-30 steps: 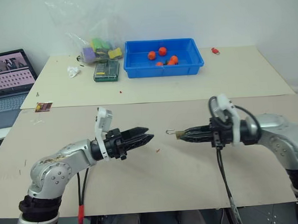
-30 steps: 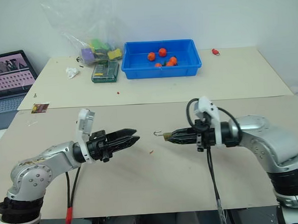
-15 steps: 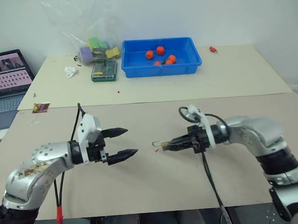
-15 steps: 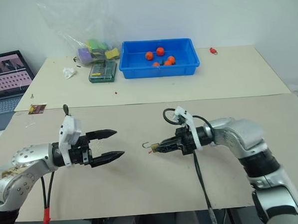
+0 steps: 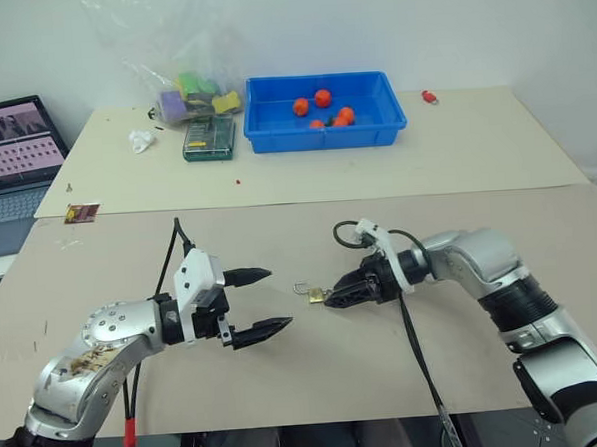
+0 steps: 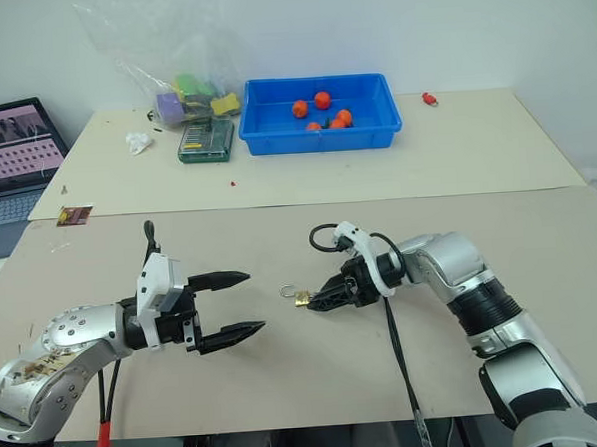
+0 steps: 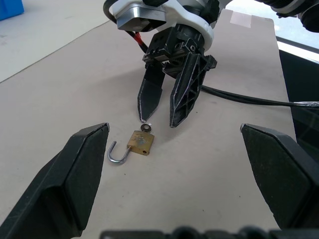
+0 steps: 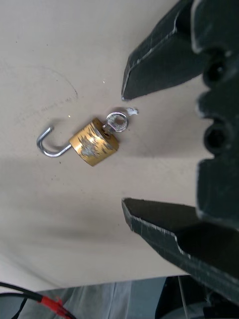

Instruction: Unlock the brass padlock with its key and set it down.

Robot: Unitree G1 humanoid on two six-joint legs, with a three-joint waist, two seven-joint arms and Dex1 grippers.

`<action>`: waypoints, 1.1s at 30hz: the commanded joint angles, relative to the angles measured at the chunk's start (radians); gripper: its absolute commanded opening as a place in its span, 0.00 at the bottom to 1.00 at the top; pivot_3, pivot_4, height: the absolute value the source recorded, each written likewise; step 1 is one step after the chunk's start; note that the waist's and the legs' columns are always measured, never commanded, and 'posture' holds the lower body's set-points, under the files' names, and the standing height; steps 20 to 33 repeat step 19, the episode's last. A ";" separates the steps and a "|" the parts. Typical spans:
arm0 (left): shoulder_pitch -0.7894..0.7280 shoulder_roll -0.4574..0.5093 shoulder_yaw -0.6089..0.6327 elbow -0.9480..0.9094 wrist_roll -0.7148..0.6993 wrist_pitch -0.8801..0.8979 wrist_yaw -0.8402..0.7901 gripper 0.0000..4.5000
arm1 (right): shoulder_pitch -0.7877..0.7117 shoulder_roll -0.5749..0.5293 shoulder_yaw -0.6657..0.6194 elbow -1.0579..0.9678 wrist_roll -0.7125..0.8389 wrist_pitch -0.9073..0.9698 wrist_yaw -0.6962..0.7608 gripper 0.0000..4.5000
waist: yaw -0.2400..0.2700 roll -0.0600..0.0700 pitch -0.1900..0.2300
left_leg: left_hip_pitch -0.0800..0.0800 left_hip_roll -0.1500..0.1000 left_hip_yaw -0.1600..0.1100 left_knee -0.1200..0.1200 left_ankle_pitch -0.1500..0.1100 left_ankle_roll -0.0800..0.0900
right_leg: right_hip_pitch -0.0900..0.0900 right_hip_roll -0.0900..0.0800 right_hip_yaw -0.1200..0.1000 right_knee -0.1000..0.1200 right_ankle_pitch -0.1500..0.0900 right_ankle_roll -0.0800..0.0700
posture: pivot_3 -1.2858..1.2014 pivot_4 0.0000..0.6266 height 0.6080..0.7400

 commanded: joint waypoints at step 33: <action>-0.174 0.120 0.064 0.138 -0.008 0.064 -0.094 1.00 | 0.250 -0.281 -0.302 -0.386 -0.128 -0.594 0.180 0.99 | -0.001 0.000 0.000 | 0.000 0.005 0.007 0.001 0.000 0.001 | -0.001 0.001 0.000 0.001 0.000 0.000 | 0.52 0.24 1.00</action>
